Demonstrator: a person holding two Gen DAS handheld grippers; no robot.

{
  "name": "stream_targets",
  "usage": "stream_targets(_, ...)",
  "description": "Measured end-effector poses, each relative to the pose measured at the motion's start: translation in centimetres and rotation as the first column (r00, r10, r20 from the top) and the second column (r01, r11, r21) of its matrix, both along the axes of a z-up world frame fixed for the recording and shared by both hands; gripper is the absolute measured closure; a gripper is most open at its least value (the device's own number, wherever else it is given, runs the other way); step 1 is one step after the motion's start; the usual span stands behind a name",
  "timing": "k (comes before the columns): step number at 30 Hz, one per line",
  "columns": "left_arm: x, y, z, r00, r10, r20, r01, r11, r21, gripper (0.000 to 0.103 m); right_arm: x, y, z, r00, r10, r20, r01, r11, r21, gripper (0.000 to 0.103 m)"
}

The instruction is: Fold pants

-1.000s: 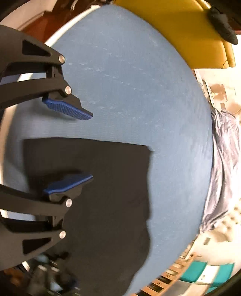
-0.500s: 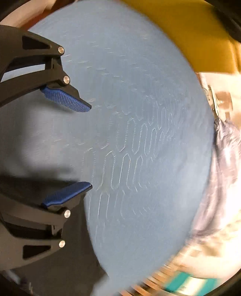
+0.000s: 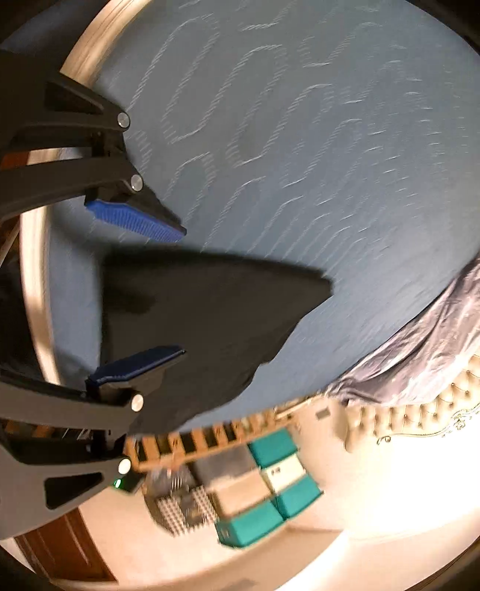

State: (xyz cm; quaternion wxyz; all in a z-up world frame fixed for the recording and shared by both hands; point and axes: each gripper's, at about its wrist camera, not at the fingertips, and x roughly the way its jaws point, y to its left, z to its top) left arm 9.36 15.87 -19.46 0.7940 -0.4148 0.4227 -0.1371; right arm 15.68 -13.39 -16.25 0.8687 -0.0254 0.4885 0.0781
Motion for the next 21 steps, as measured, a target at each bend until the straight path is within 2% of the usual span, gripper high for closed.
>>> stream_targets(4, -1.2, 0.1, -1.4, 0.999, 0.040, -0.011, -0.041, 0.993, -0.114, 0.053, 0.1, 0.2, -0.1, 1.000, -0.001, -0.001, 0.001, 1.000, -0.004, 0.011)
stream_targets(5, -1.4, 0.4, -1.9, 0.998, 0.056, -0.023, -0.059, 0.988, -0.143, 0.062, 0.1, 0.1, -0.1, 1.000, -0.002, -0.001, 0.002, 1.000, -0.002, 0.011)
stream_targets(6, -1.8, 0.9, -2.3, 0.997, 0.062, -0.036, -0.067, 0.986, -0.155, 0.081, 0.1, 0.1, -0.1, 1.000, -0.002, -0.001, 0.002, 1.000, 0.000, 0.011)
stream_targets(9, -2.3, 1.4, -2.0, 0.996, 0.078, -0.038, -0.082, 0.987, -0.140, 0.092, 0.2, 0.0, 0.1, 1.000, 0.013, 0.004, -0.013, 1.000, 0.009, 0.010)
stream_targets(11, -2.4, 0.9, -0.6, 0.997, 0.073, -0.014, -0.074, 0.995, -0.067, 0.093, 0.5, -0.4, 0.8, 1.000, 0.005, -0.017, -0.005, 1.000, 0.008, 0.011)
stream_targets(13, -2.2, -0.1, 1.9, 0.998, 0.059, 0.027, -0.061, 0.997, 0.054, 0.094, 0.4, -0.8, 2.7, 0.999, -0.038, 0.014, 0.038, 0.999, -0.012, 0.010)
stream_targets(14, -2.2, -0.6, 3.1, 0.997, 0.054, 0.049, -0.058, 0.994, 0.094, 0.094, 0.3, -1.1, 4.6, 0.998, -0.040, 0.051, 0.039, 0.999, 0.021, 0.010)
stream_targets(15, -2.1, -1.4, 4.6, 0.996, 0.043, 0.080, -0.055, 0.987, 0.152, 0.095, 0.4, -1.2, 5.5, 0.998, -0.035, 0.056, 0.031, 0.998, 0.058, 0.010)
stream_targets(16, -2.0, -2.3, 5.9, 0.994, 0.028, 0.104, -0.049, 0.977, 0.206, 0.095, 0.6, -1.3, 6.8, 0.999, -0.027, 0.043, 0.021, 0.991, 0.134, 0.010)
stream_targets(18, -2.0, -3.9, 7.9, 0.990, 0.002, 0.142, -0.045, 0.953, 0.300, 0.095, 1.4, -1.0, 8.3, 1.000, 0.019, 0.005, -0.020, 0.965, 0.260, 0.010)
stream_targets(19, -2.0, -5.3, 9.2, 0.986, -0.018, 0.164, -0.045, 0.928, 0.371, 0.095, 2.0, -0.6, 9.0, 0.998, 0.054, -0.010, -0.049, 0.949, 0.311, 0.010)
stream_targets(21, -2.3, -7.8, 10.7, 0.979, -0.058, 0.196, -0.046, 0.871, 0.488, 0.095, 3.2, 0.5, 9.7, 0.994, 0.101, -0.031, -0.085, 0.937, 0.340, 0.010)
